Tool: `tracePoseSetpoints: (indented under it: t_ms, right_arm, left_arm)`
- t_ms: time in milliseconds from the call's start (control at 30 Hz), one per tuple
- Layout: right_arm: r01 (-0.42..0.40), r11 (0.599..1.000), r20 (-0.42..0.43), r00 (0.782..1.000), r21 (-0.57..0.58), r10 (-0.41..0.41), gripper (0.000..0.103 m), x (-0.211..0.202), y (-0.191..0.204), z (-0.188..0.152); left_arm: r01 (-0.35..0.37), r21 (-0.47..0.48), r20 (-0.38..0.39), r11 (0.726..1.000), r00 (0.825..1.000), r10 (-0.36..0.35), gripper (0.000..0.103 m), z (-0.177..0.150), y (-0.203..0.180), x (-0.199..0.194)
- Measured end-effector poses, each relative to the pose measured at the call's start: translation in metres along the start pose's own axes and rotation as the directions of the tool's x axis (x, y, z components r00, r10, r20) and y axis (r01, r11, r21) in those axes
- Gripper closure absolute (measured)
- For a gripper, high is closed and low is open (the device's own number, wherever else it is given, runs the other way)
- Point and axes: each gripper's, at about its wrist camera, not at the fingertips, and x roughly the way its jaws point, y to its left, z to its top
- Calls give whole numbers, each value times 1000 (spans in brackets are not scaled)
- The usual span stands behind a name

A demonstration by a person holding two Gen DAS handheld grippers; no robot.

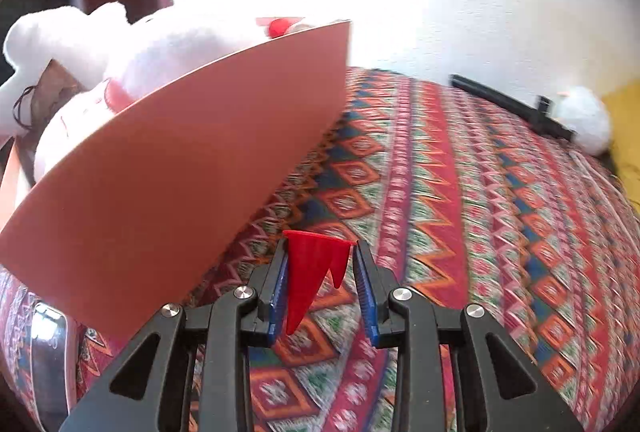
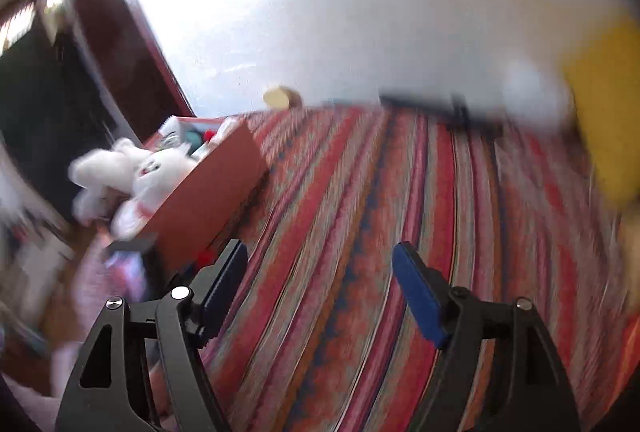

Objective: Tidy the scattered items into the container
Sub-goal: 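Grasp the red plastic piece with the left tool while the right tool grasps the dark snack packet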

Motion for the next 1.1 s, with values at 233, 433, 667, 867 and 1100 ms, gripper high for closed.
tracePoseSetpoints:
  t_ms: [233,433,667,867,1100]
  right_arm:
    - [84,846,-23,993,-526,-113,38,200,71,148]
    - [138,744,-155,938,-654,-310,47,426,45,210]
    - [85,821,-211,947,-565,-243,48,523,-1,222]
    - [133,803,-203,932,-581,-301,90,548,-33,212]
    - [89,891,-163,970,-445,-178,94,439,-56,190]
  left_arm:
    - [102,-11,9,995,995,-102,76,21,-13,31]
    - [237,-37,-100,971,966,-240,76,11,-13,59]
    - [311,-41,-120,949,942,-314,76,3,-10,62]
    - [325,-53,-111,944,938,-329,76,5,-8,61]
    - [321,-45,-75,946,943,-323,76,5,-5,54]
